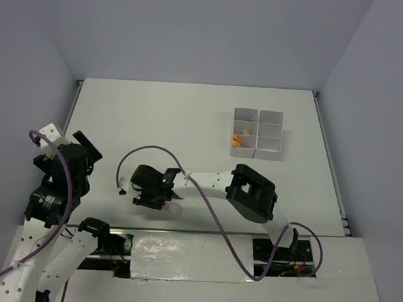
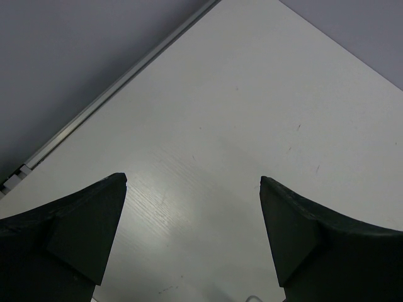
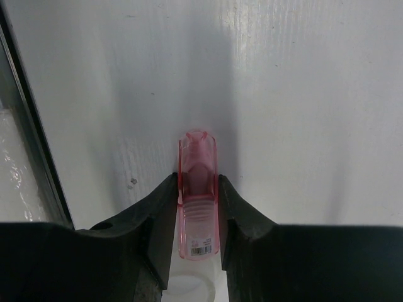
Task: Sort the stationery into containers
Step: Pick up the stationery from the center of the board, then place the stationery in the storage box, then pick up the stationery from the center of the board, then place the stationery in the storage box.
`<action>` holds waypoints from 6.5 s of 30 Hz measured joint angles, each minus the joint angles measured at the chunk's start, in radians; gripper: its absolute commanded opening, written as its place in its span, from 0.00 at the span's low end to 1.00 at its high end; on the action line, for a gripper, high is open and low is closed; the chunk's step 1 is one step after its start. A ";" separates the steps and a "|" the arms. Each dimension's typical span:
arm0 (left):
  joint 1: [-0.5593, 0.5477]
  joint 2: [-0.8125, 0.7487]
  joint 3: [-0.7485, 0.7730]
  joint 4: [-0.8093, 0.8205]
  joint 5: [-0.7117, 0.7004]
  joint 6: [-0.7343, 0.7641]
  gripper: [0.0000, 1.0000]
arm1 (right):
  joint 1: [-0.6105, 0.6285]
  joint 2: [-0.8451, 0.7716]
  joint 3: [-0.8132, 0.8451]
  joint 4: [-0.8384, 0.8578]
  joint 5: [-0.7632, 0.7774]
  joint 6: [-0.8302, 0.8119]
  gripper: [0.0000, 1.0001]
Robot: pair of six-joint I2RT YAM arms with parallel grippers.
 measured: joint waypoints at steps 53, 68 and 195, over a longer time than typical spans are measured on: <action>-0.022 -0.026 -0.019 0.077 0.137 0.098 0.99 | -1.162 -0.543 -0.797 1.340 0.258 0.295 0.00; -0.022 -0.024 -0.019 0.091 0.161 0.103 0.99 | -1.177 -0.479 -0.790 1.349 0.175 0.323 0.22; -0.020 0.008 -0.032 0.108 0.226 0.128 0.99 | -1.011 -0.606 -0.378 0.151 0.485 0.359 0.30</action>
